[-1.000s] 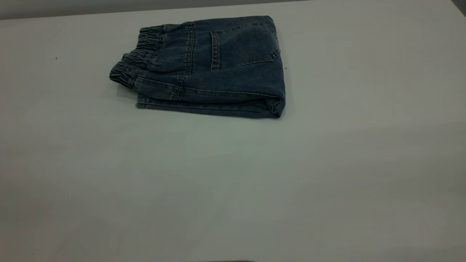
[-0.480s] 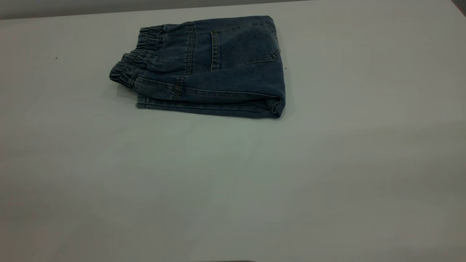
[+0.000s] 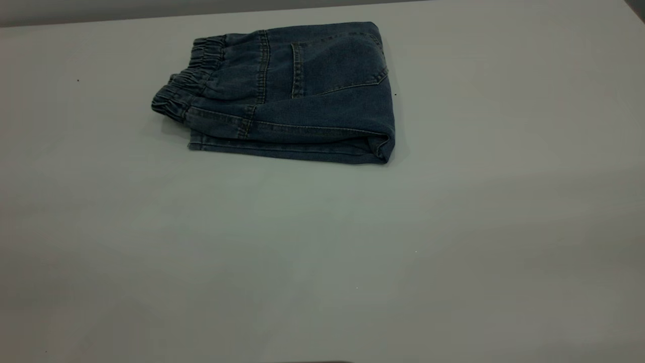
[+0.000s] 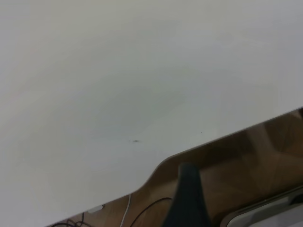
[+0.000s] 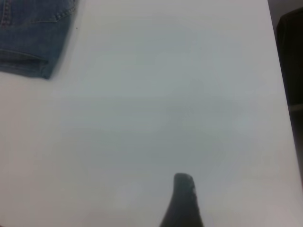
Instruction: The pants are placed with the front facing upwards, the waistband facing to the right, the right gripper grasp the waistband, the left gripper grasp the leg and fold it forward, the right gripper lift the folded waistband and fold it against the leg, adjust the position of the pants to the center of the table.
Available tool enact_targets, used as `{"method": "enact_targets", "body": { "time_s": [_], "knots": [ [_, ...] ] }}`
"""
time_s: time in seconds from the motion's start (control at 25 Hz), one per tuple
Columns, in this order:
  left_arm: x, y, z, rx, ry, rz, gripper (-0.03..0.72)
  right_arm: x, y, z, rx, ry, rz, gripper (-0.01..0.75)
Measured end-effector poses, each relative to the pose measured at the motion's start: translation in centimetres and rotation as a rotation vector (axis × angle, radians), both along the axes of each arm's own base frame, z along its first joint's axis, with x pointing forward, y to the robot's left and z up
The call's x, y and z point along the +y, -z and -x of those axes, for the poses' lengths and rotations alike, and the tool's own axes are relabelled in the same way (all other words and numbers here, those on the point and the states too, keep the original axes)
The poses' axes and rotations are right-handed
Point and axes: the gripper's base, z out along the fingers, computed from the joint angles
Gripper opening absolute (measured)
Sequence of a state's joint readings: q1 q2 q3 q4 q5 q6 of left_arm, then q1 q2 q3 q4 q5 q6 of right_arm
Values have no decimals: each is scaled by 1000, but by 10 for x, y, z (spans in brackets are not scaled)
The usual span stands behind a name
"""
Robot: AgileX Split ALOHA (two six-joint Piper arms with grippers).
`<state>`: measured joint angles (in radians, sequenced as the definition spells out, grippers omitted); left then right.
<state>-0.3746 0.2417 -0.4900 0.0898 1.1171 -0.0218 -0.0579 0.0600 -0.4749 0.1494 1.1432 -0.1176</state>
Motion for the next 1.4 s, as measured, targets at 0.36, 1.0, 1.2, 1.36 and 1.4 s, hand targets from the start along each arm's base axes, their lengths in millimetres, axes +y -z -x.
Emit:
{"method": "enact_targets", "body": {
  "time_s": [0.36, 1.0, 1.2, 1.36, 1.4],
  "knots": [
    [4, 0, 2, -14, -103, 6, 547, 0, 0, 1, -9, 5, 1, 502],
    [11, -2, 39, -248, -354, 51, 547, 3, 0, 9, -70, 39, -17, 502],
    [11, -2, 39, -248, -354, 51, 547, 3, 0, 9, -70, 39, -17, 502],
    [11, -2, 39, -248, -354, 51, 547, 3, 0, 9, -70, 39, -17, 502],
    [11, -2, 39, -248, -354, 51, 547, 3, 0, 9, -70, 39, -17, 502]
  ]
}}
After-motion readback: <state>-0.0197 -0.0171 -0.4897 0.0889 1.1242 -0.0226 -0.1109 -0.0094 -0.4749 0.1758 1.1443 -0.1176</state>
